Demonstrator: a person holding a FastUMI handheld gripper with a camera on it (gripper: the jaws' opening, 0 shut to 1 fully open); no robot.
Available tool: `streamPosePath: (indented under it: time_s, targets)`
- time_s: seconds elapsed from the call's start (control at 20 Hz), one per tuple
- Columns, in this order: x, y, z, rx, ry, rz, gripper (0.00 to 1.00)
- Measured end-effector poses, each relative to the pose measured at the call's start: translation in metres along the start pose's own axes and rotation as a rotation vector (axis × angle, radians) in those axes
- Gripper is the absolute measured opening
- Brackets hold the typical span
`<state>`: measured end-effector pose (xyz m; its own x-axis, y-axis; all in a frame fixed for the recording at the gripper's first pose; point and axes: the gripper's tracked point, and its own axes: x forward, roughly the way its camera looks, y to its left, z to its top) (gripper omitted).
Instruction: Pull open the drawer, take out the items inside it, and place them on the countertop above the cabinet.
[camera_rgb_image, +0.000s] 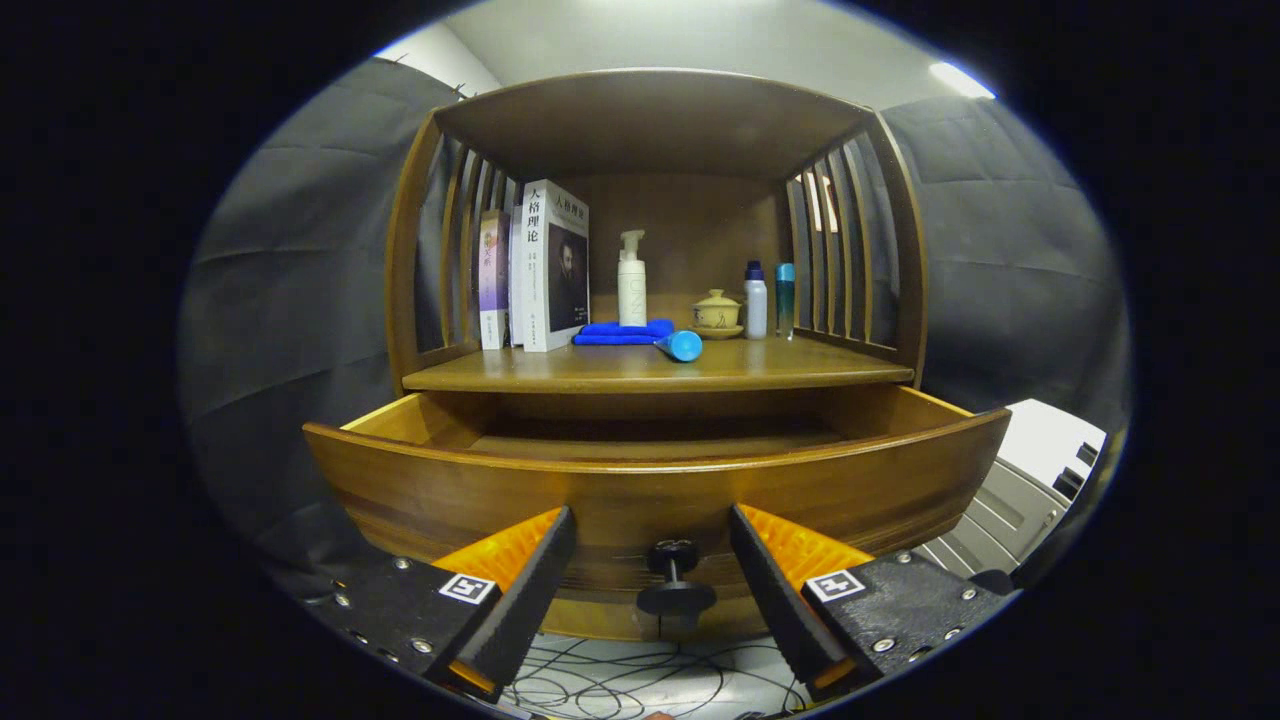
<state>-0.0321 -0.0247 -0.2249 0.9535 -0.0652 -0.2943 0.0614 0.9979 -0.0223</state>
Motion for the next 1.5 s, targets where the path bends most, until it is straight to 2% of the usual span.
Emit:
streamPosePath:
  time_s: [0.75,1.0,1.1,1.3,1.5]
  targets:
    - [0.108,0.000,0.018,-0.013,-0.028,-0.005,0.96]
    - [0.105,-0.002,0.018,0.006,-0.028,0.001,0.96]
    - [0.097,-0.010,0.031,0.013,-0.044,0.011,0.95]
    - [0.055,-0.030,0.078,0.013,-0.111,0.034,0.95]
    - [0.020,-0.045,0.150,0.016,-0.176,0.034,0.95]
